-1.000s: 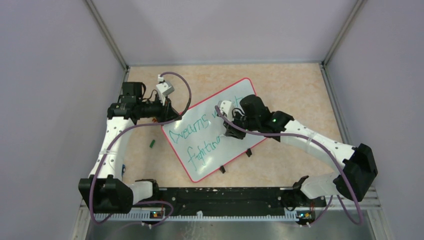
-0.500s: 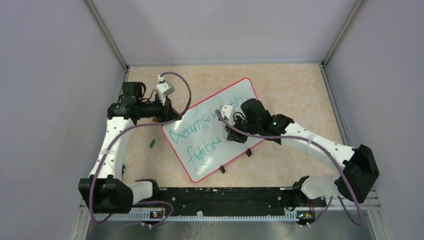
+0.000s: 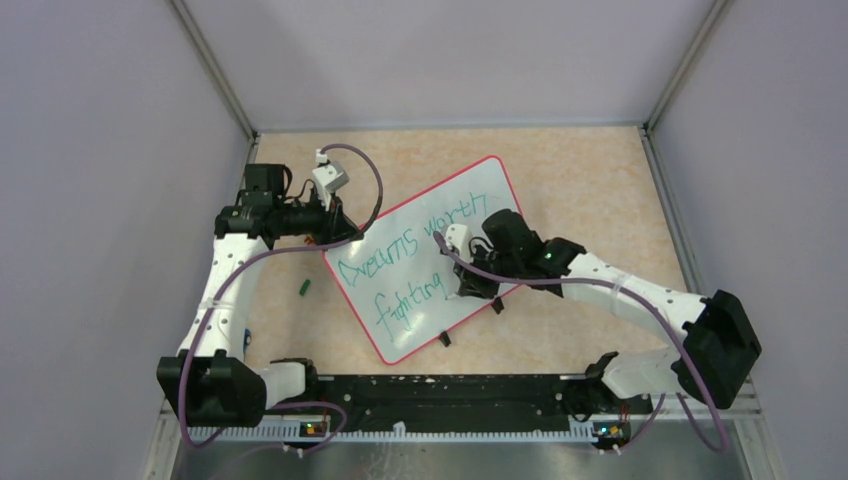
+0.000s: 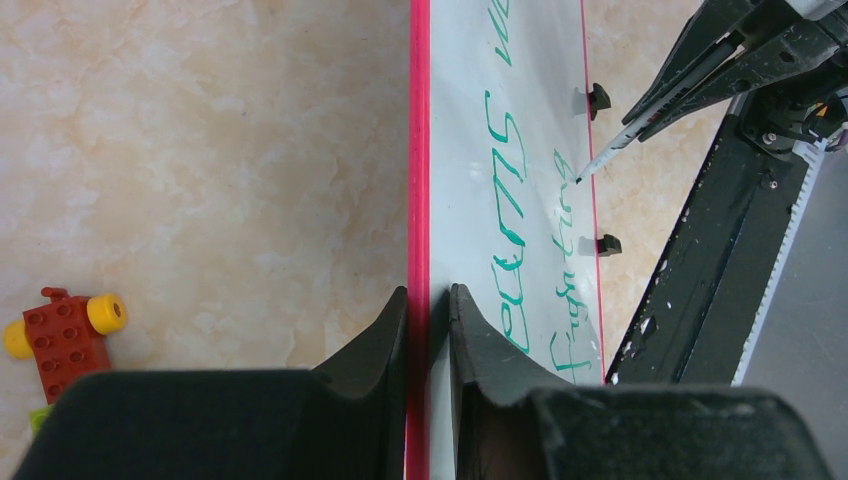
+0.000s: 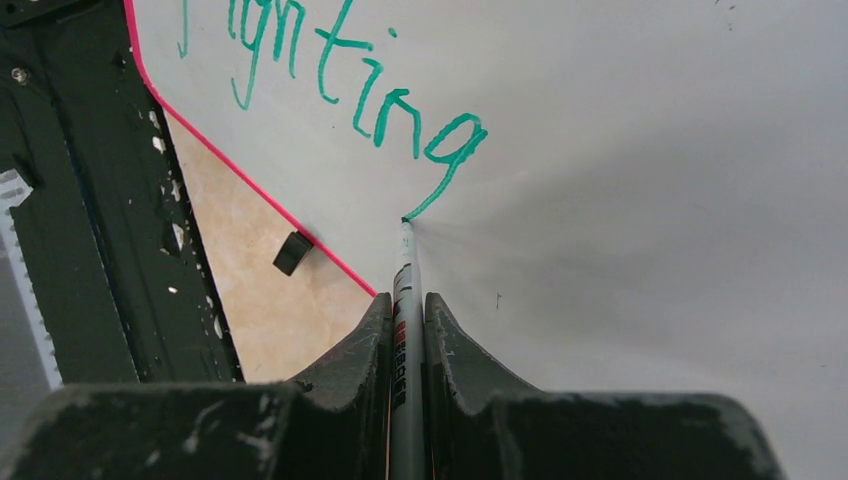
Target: Write a sentence on the whiteboard
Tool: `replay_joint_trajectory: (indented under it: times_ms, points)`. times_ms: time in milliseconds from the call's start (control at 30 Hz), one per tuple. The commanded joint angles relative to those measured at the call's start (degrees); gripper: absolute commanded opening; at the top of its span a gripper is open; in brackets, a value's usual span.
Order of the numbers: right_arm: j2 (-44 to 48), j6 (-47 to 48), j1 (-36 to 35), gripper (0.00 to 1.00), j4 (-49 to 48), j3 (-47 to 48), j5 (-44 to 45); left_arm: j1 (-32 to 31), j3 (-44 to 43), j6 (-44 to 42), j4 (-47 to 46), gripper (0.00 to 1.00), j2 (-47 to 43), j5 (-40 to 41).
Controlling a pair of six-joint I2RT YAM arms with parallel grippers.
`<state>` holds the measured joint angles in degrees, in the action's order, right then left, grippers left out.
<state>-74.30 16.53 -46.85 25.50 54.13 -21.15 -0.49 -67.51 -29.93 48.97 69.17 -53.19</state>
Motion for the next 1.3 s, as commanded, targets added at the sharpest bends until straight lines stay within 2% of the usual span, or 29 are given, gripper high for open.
replay_joint_trajectory:
  times_ms: [0, 400, 600, 900, 1267]
  points:
    - [0.1, -0.5, -1.4, 0.0, -3.7, -0.9, 1.5, -1.1, -0.4, -1.5, 0.2, 0.0, 0.2, -0.3]
    - [-1.9, -2.1, -4.9, 0.0, -3.6, 5.0, -0.2, -1.1, -0.4, -1.5, 0.3, 0.0, 0.3, -0.2]
    - [1.8, -2.5, -4.5, 0.0, -1.4, 5.9, -0.7, -1.1, -0.3, -1.4, 0.3, 0.0, 0.1, -0.3]
    - [4.9, -0.8, 4.0, 0.0, 2.2, 5.6, -1.9, -1.1, -0.2, -1.5, 0.3, 0.0, 0.1, -0.4]
    - [4.8, -0.4, 10.2, 0.0, 1.6, 5.6, -2.1, -1.1, 0.1, -1.6, 0.2, 0.0, 0.2, -0.5]
